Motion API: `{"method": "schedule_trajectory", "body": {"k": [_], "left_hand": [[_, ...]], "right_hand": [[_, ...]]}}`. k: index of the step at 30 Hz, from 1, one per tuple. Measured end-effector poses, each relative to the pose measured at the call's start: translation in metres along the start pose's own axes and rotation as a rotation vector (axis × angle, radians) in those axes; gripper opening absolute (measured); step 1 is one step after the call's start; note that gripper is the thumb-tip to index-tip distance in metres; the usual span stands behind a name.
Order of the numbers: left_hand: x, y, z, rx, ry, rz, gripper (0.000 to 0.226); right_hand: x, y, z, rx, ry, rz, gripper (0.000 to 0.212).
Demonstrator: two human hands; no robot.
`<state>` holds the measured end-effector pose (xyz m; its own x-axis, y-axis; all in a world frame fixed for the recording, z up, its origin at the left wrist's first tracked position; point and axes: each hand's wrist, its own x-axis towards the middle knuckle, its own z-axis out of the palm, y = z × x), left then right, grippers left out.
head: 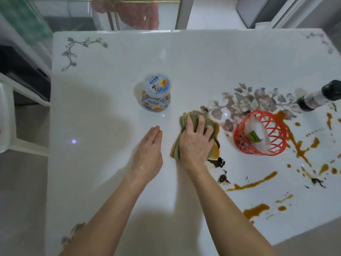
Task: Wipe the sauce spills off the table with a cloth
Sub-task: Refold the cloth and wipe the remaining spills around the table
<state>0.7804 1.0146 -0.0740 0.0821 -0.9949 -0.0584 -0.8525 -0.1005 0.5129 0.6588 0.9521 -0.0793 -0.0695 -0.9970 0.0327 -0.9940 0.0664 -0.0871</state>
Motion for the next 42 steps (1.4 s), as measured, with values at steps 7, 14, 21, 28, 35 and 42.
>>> {"method": "schedule_trajectory", "body": {"k": [7,14,21,28,35,42], "left_hand": [[0.012,0.003,-0.001,0.01,-0.024,0.017,0.062],[0.008,0.001,0.001,0.006,-0.047,0.005,0.063],[0.012,0.003,0.005,0.008,-0.043,0.013,0.063],[0.013,0.0,0.003,0.0,-0.079,0.03,0.062],[0.012,0.002,0.0,-0.013,-0.096,0.015,0.061],[0.009,0.008,-0.002,0.026,-0.108,0.001,0.061]], "right_hand": [[0.047,-0.025,-0.004,0.0,-0.109,-0.079,0.053],[0.005,-0.005,0.002,-0.004,-0.016,0.032,0.051],[0.045,-0.022,0.002,-0.045,-0.04,-0.219,0.05],[0.116,-0.004,-0.011,-0.145,-0.185,-0.177,0.056],[0.082,0.024,-0.011,0.009,-0.228,0.0,0.056],[0.02,0.043,-0.009,-0.005,-0.179,0.012,0.058]]}}
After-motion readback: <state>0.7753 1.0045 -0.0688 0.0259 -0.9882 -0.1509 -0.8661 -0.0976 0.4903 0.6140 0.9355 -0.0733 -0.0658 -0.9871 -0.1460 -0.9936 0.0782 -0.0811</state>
